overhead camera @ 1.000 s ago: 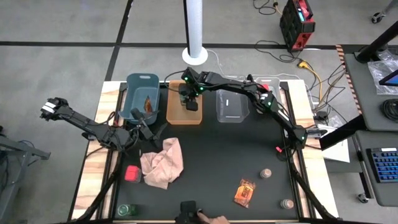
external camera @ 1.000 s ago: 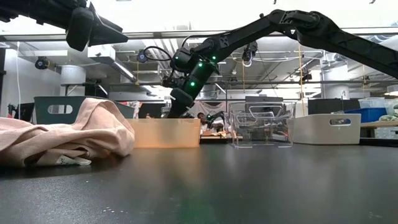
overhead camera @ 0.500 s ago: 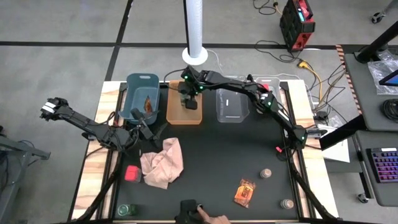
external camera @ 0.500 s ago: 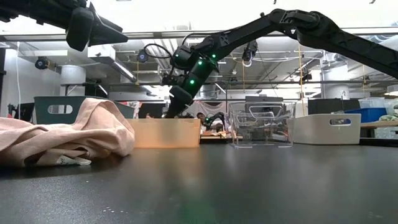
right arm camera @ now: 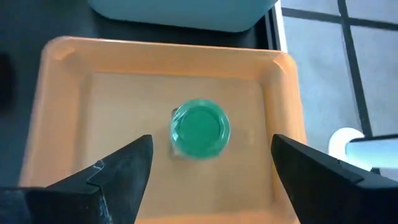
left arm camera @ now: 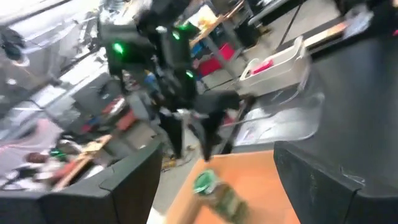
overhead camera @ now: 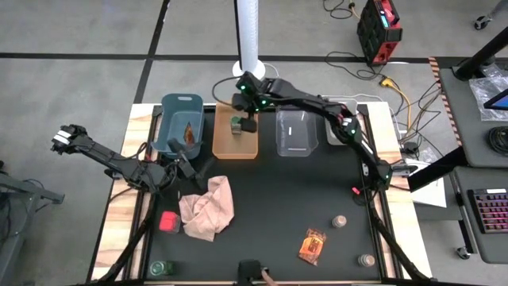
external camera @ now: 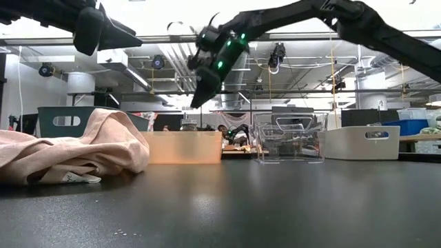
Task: Sort spices by type
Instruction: Put the top brown seasoning bottle into the transparent bin
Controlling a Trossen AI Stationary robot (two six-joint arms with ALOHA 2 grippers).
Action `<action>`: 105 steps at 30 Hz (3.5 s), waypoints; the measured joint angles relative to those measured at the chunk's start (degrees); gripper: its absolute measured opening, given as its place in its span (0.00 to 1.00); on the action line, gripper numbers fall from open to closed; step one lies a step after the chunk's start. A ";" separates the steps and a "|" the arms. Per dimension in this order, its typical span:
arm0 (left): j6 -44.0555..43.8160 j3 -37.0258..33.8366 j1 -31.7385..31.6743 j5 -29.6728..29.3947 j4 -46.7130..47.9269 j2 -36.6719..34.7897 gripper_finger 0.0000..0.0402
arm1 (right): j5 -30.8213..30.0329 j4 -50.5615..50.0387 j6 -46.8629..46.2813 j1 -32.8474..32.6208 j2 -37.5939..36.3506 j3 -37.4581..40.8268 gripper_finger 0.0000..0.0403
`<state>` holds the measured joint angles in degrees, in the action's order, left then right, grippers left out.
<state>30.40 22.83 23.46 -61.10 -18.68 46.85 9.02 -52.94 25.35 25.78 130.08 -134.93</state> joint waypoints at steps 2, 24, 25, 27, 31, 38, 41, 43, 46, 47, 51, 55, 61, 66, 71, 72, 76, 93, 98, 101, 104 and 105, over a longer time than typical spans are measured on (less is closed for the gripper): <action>-2.24 0.00 -0.01 3.74 0.02 0.00 0.72 | 0.15 -2.79 -1.55 -0.15 -2.13 0.00 0.77; -12.09 0.95 0.11 31.87 -10.82 3.76 0.72 | 2.93 -17.98 -18.32 -30.48 -11.67 1.13 0.63; -12.33 1.22 0.24 31.81 -10.67 3.89 0.72 | 2.92 -18.52 -18.70 -31.30 -11.72 1.18 0.63; -12.78 1.93 0.41 31.83 -9.92 4.15 0.72 | 2.89 -19.12 -20.01 -32.42 -11.75 1.37 0.62; -12.97 3.27 1.04 31.85 -6.04 4.55 0.72 | 0.52 -18.84 -22.79 -32.94 -11.77 3.57 0.61; -13.60 7.06 1.68 31.78 2.56 5.22 0.72 | -2.70 -15.72 -27.40 -33.38 -13.15 11.49 0.63; -13.91 8.73 1.66 31.74 5.86 5.87 0.72 | -4.62 -14.96 -28.94 -34.22 -13.86 15.33 0.65; -13.98 9.47 1.66 31.72 7.31 6.24 0.72 | -7.17 -13.59 -29.01 -35.12 -14.86 18.58 0.66; -13.62 10.15 1.66 31.67 7.76 6.83 0.72 | -10.50 -8.26 -28.98 -36.69 -18.02 25.42 0.67; -13.33 10.25 1.66 31.64 7.78 7.05 0.72 | -11.13 -5.33 -28.95 -37.21 -19.64 28.29 0.68; -12.42 10.61 1.66 31.59 7.82 7.17 0.72 | -14.50 4.91 -32.39 -39.50 -28.16 40.41 0.68; -11.44 10.45 1.66 30.88 8.08 6.73 0.72 | -19.27 6.78 -41.46 -42.27 -36.03 49.17 0.66; -11.40 10.15 1.62 26.26 8.66 6.97 0.72 | -19.65 2.20 -56.67 -47.22 -42.60 53.51 0.64; -11.41 10.14 1.62 25.55 9.01 7.85 0.72 | -17.35 -6.96 -71.28 -50.66 -43.36 53.46 0.62; -11.41 10.16 1.62 25.58 8.53 9.39 0.72 | -7.39 -9.85 -83.35 -52.16 -42.09 53.48 0.60; -11.41 10.16 1.62 25.58 8.25 9.76 0.72 | -6.63 -9.70 -83.94 -52.69 -41.51 53.48 0.60; -11.39 10.62 1.62 25.58 8.48 11.17 0.72 | -7.41 -9.93 -82.21 -55.38 -38.26 53.57 0.57; -19.08 19.28 2.50 18.80 26.72 13.41 0.72 | -17.14 -24.62 -100.97 -65.73 -40.88 53.84 0.46; -22.84 20.54 3.05 5.64 33.77 13.23 0.72 | -17.20 -29.37 -114.99 -65.92 -44.65 55.39 0.42; -23.91 20.65 3.06 3.15 36.83 13.09 0.72 | -17.45 -29.62 -123.41 -65.92 -46.07 56.74 0.40; -22.93 20.50 2.99 3.08 38.17 13.09 0.72 | -13.34 -28.77 -129.88 -65.93 -46.38 57.20 0.38; -22.45 20.43 2.99 3.11 38.19 13.09 0.72 | -12.36 -28.55 -131.41 -66.12 -46.37 57.22 0.38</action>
<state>7.95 43.25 26.46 -58.00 19.51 59.94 -3.35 -81.49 -106.06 -40.34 83.71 -77.71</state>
